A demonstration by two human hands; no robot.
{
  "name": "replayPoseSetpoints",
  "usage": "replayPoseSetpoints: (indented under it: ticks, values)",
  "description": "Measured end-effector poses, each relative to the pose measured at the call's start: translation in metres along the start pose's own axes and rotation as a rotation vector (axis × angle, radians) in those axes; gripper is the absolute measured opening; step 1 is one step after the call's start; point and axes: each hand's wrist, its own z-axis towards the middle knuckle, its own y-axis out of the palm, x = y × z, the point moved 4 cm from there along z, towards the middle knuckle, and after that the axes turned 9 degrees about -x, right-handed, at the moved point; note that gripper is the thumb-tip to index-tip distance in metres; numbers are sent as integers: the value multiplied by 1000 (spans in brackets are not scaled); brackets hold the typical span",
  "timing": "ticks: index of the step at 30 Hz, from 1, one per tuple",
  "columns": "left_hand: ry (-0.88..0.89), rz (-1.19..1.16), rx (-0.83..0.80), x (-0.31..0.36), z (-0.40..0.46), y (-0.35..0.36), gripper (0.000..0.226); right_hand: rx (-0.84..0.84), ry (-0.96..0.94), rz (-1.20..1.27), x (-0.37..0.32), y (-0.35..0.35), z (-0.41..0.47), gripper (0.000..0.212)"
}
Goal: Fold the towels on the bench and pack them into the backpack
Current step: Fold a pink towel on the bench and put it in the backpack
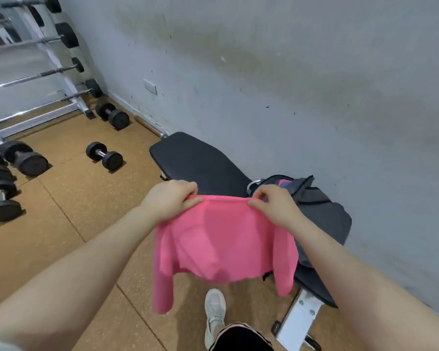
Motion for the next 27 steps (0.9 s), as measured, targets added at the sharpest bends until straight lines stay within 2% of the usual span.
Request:
replayPoseSetpoints:
  ticks: [2,5,9,13,18,22,27]
  values:
    - [-37,40,-37,-32,38,-9,29,-35,14,-52,1,-3,46,16]
    - [-65,-109,-33,-79,92,-15,36,-92,55,-140,0,-11,108,21]
    - [-25,-278,-231,-140,146,6,34,-111,147,-224,6,-14,168,23]
    - [-26,-261,-402,-206,188,24,31,-143,184,-262,12,16,219,17]
    - [60,-232,-607,-286,248,32,31,-43,319,-124,-12,55,289,12]
    - [146,-188,-617,-342,306,34,30,4,469,-125,-13,75,343,11]
    - [260,-183,-630,-368,375,49,15,-1,673,-108,9,83,400,16]
